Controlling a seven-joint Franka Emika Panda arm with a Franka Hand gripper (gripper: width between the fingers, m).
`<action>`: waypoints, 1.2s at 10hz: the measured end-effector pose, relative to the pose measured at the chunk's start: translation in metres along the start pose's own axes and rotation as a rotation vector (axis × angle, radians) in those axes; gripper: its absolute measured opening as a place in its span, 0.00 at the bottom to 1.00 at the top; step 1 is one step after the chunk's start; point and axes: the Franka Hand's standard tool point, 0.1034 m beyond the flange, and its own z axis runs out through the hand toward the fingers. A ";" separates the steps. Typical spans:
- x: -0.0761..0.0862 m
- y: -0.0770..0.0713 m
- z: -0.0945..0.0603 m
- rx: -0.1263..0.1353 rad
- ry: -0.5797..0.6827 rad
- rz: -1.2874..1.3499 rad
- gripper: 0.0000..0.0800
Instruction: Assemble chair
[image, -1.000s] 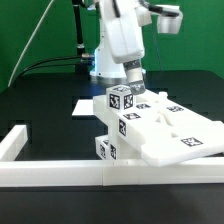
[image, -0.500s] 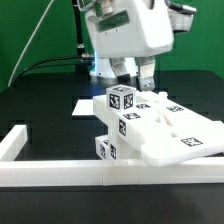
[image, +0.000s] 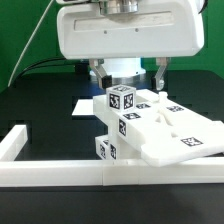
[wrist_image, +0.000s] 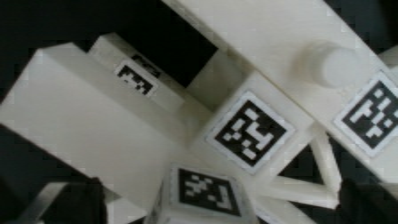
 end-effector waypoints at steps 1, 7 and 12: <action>0.000 0.000 0.000 0.000 0.000 -0.029 0.81; 0.010 0.012 0.001 -0.044 0.003 -0.712 0.81; 0.013 0.022 0.002 -0.052 -0.003 -0.827 0.78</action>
Offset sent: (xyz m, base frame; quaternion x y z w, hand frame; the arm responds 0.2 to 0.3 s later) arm 0.0009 -0.0023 -0.0054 -0.0077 0.0074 -0.2890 0.9573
